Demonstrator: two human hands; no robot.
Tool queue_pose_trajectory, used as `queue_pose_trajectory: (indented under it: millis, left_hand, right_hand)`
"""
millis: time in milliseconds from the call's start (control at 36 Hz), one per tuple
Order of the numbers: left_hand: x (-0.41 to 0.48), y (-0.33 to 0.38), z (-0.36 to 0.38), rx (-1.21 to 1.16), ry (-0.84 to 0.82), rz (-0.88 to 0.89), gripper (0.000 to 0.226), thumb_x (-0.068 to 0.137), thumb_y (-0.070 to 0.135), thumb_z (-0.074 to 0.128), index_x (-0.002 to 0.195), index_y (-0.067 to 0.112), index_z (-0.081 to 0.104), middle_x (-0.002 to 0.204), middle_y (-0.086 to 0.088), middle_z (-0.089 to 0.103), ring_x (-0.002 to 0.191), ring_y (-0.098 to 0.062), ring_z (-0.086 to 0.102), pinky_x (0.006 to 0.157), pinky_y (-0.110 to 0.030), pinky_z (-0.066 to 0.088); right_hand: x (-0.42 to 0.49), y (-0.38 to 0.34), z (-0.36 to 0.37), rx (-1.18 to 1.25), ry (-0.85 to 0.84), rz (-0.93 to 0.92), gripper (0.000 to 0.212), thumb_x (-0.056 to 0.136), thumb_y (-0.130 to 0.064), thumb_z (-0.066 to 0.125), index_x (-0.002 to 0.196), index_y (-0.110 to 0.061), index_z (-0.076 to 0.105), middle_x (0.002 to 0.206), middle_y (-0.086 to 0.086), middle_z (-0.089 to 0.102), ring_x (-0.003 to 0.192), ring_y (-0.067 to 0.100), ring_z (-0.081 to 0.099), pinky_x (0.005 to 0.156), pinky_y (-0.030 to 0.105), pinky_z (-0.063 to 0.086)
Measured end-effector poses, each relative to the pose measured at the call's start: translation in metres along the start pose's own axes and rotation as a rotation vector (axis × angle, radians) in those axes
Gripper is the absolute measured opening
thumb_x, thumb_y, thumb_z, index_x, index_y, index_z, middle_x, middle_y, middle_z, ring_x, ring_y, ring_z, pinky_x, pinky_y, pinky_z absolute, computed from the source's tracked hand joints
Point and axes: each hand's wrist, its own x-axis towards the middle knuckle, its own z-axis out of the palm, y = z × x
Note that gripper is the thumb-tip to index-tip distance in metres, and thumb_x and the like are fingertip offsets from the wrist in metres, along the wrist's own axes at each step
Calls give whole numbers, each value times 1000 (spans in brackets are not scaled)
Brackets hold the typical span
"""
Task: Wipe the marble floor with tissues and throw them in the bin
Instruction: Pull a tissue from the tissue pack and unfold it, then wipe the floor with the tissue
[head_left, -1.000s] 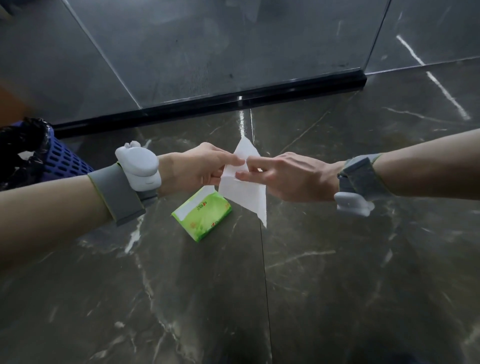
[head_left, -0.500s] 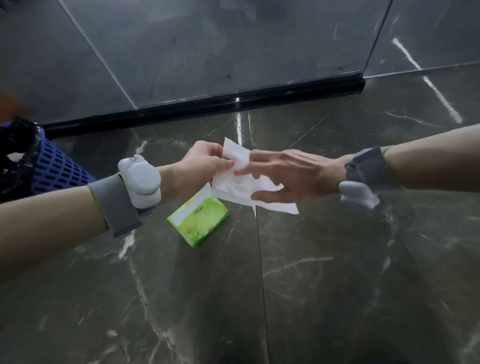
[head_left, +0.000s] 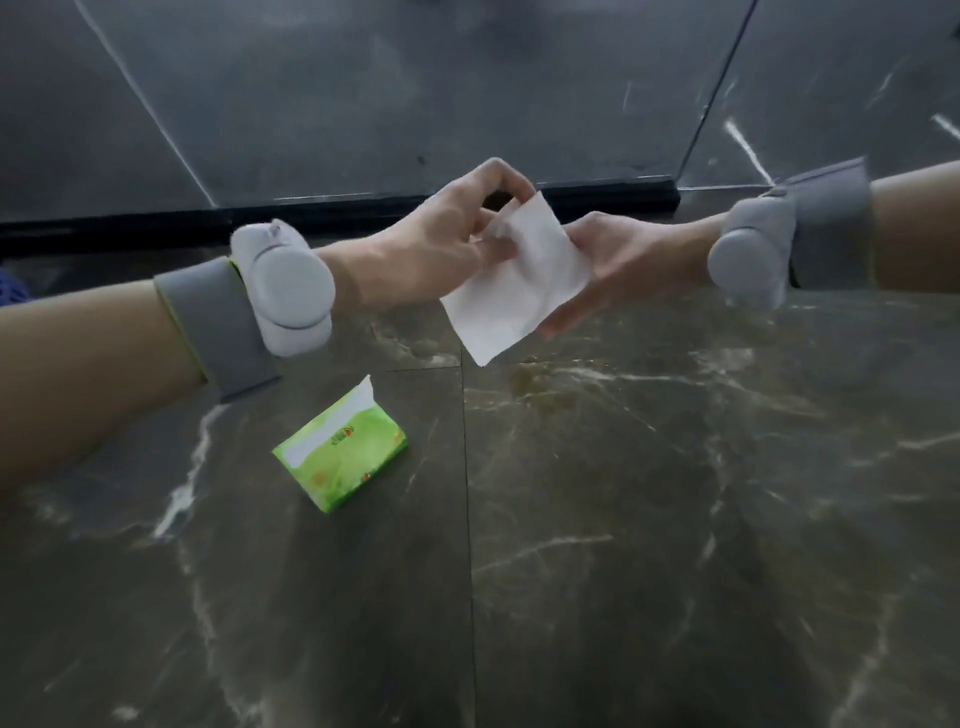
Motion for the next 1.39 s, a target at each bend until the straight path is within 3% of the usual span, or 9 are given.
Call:
queue_pose_trajectory:
  millis: [111,194,389,639,806,972,1167,1306,1389]
  left_hand:
    - [13,-1,2,58,32,20,45,102,24,58,142,39,44,113,4,72,103,-13,73,85,-41,63]
    - [20,-6,2,134,72,-11,42,103,21,57,143,33,48,106,10,75,99,-13,73,86,-38,61]
    - [21,-11,9,344,182,-40,21,97,17,56,77,15,61,68,-10,56,59,-15,46,57,-30,40]
    - [7,-33,33,392,143,-29,42,100,20,56,59,30,55,53,10,39,52,-9,33,55,-24,30]
    - [0,-35,55,458,42,74,21,100,17,66,116,15,80,131,3,71,111,-12,70,105,-33,52]
    - [17,-34,73,593,-46,209,23,103,23,62,117,24,79,137,2,67,123,-19,64,106,-38,49]
    - [28,-57,110,555,-113,201,38,103,36,62,134,16,70,145,-2,62,132,-22,60,112,-43,46]
    - [16,-87,143,479,-119,18,61,106,53,43,156,19,43,161,3,40,146,-15,41,121,-36,34]
    - [-3,-118,152,511,-36,-186,65,108,49,39,159,10,34,163,-4,33,151,-20,30,125,-38,27]
  right_hand:
    - [-3,15,3,28,184,88,40,67,-41,94,93,-15,76,79,-1,74,67,6,64,67,29,50]
    - [-4,25,5,84,264,41,27,72,-30,93,89,-15,78,90,-3,78,80,8,73,74,33,59]
    - [4,62,41,175,475,74,25,77,-33,85,74,-13,70,65,-10,58,61,4,53,61,26,43]
    - [6,77,56,313,570,240,16,85,-28,73,79,-14,74,76,-3,69,73,12,65,59,27,52]
    - [5,73,64,1066,585,351,24,101,0,52,116,15,65,113,27,71,92,33,75,69,37,64]
    - [-2,68,65,1469,369,298,45,108,-26,37,110,13,59,96,26,75,88,35,77,74,42,64]
    - [-6,77,72,1394,298,294,32,103,-14,53,120,12,59,112,24,68,99,33,70,95,42,60]
    - [-7,116,79,1245,648,538,31,92,18,49,122,17,58,117,28,66,79,30,73,60,35,63]
    - [-10,153,67,1144,845,711,43,89,16,47,131,10,56,125,24,64,95,32,71,72,37,63]
